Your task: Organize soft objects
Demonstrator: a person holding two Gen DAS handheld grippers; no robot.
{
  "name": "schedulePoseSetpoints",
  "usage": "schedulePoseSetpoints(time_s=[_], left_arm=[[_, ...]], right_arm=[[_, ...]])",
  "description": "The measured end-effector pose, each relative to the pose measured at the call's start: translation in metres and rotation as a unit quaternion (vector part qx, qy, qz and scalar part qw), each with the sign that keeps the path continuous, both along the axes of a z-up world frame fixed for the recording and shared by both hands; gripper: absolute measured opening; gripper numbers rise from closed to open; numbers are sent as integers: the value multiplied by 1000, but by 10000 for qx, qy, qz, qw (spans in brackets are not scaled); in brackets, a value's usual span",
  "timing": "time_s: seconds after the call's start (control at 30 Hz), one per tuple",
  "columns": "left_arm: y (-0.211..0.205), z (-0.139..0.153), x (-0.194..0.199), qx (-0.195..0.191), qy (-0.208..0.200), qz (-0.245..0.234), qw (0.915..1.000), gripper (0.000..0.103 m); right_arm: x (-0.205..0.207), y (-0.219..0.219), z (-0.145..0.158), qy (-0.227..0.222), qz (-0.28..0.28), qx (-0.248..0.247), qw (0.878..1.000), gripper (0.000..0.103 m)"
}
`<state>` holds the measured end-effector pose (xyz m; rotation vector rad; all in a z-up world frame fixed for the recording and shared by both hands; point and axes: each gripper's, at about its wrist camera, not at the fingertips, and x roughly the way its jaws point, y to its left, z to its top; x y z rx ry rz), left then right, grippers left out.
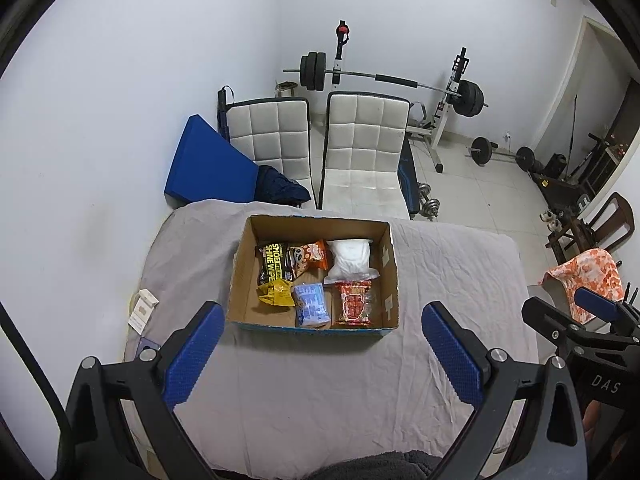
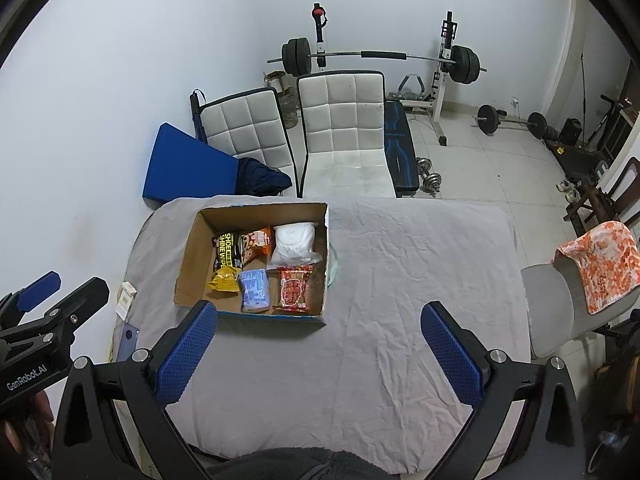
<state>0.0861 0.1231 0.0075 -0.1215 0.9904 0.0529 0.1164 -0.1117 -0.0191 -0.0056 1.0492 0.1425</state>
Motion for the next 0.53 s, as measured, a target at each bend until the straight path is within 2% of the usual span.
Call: schedulePoseSetpoints(time_s=[0.53], left_arm=[[-1,-2,-2,18,22,30,10000,101]], right_arm=[[-1,1,-4,52,28,-7,10000,103]])
